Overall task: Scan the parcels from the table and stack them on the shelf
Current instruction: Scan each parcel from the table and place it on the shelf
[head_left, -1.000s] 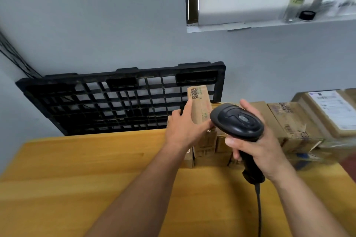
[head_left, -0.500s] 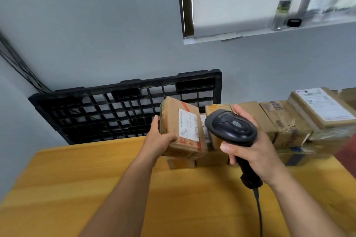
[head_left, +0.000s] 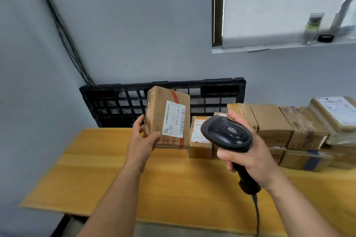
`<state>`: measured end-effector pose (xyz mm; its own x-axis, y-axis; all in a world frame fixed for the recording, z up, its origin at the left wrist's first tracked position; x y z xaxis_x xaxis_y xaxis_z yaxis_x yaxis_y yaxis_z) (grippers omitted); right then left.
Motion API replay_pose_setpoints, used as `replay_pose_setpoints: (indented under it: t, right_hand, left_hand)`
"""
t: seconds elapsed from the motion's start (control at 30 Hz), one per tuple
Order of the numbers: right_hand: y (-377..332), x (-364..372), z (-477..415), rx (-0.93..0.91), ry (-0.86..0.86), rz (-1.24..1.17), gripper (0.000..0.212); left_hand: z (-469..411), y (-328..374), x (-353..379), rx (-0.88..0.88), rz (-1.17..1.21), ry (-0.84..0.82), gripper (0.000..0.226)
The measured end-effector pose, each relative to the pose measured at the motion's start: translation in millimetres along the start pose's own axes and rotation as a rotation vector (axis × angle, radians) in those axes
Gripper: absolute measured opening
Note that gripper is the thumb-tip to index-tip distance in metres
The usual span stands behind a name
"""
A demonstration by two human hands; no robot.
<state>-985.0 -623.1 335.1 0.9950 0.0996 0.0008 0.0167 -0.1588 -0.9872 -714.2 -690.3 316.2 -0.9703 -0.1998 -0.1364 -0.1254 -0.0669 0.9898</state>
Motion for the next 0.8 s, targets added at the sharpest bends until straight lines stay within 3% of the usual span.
replay_pose_setpoints:
  t: [0.27, 0.53, 0.8]
  right_hand:
    - [-1, 61, 28, 0.041, -0.267, -0.047, 0.104]
    - [-7, 113, 49, 0.090, -0.441, -0.163, 0.107]
    - [-12, 144, 66, 0.087, -0.444, -0.175, 0.105]
  left_hand:
    - [34, 37, -83, 0.071, -0.363, 0.002, 0.041]
    - [55, 57, -147, 0.068, -0.481, 0.004, 0.041]
    - [66, 61, -187, 0.089, -0.476, -0.005, 0.038]
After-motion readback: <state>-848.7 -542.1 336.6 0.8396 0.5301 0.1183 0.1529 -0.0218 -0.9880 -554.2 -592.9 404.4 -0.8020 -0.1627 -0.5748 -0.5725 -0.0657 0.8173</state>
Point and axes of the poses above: each hand's wrist, its own z-axis away from the middle knuckle, its own x-axis out of the palm, y = z × x, the point moved 7 cm from there along -z, towards the middle knuckle, and after that the axes turned 1 degree about -z, right-handed, at the moved point
